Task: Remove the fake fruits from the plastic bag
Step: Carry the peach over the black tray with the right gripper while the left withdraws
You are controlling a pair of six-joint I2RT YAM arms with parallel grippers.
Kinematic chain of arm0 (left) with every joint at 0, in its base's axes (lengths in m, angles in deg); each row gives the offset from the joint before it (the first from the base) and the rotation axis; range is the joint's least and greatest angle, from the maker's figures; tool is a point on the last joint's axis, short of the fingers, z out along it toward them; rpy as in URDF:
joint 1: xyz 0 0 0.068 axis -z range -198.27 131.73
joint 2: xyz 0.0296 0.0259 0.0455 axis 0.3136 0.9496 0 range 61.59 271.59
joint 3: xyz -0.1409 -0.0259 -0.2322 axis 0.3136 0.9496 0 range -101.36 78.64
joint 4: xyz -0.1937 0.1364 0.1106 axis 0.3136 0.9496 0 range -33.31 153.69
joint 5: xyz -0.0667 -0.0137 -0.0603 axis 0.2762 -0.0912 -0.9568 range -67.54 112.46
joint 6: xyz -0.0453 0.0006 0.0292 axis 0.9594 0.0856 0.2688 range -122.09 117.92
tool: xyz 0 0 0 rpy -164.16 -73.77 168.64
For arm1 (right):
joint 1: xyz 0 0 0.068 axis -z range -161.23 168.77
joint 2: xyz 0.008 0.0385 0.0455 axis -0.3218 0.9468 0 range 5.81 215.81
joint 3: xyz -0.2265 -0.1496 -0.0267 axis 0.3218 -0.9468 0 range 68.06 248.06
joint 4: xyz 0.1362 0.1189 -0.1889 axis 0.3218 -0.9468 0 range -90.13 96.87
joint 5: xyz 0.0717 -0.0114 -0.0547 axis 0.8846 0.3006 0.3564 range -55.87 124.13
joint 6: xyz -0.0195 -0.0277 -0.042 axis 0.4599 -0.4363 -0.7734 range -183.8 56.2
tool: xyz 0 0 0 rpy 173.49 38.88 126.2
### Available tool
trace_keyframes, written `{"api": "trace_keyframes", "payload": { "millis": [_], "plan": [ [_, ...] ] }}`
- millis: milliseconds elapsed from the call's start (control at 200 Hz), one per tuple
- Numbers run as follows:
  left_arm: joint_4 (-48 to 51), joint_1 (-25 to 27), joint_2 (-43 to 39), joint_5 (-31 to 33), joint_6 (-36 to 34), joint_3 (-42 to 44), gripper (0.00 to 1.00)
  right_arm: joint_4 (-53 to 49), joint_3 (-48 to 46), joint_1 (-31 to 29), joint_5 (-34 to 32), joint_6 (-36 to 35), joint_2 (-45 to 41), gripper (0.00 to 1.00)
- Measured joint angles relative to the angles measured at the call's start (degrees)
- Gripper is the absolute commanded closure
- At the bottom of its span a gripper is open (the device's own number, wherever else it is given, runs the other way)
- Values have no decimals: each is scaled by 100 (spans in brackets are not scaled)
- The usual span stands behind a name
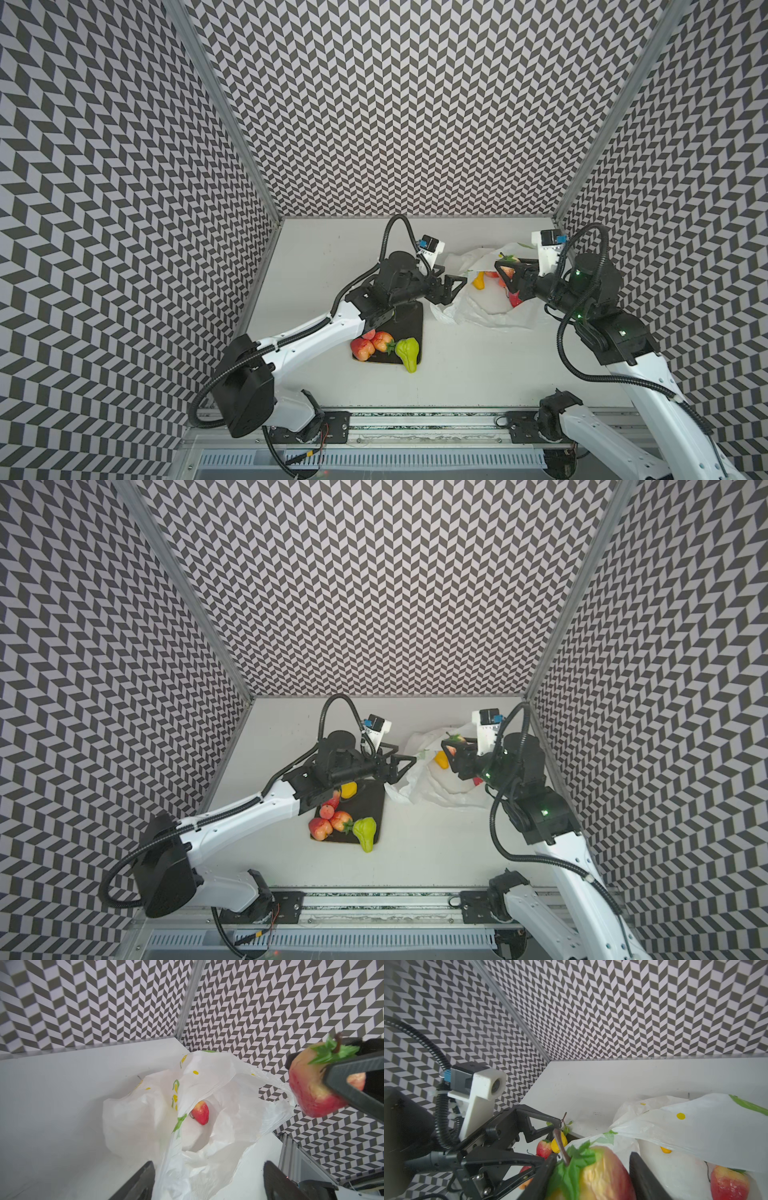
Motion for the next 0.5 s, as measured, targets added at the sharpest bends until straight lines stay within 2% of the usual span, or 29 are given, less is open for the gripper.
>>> {"api": "trace_keyframes", "payload": {
  "millis": [245, 375, 501],
  "plan": [
    [264, -822, -1572, 828, 291, 1152, 24, 291, 144, -2052, -640, 37, 946, 49],
    [608, -960, -2332, 1375, 396, 1447, 24, 708, 153, -2787, -872, 111, 1703, 49],
    [813, -1156, -3143, 1770, 612, 1827, 26, 1211, 146, -3189, -1029, 293, 2511, 50]
  ]
}}
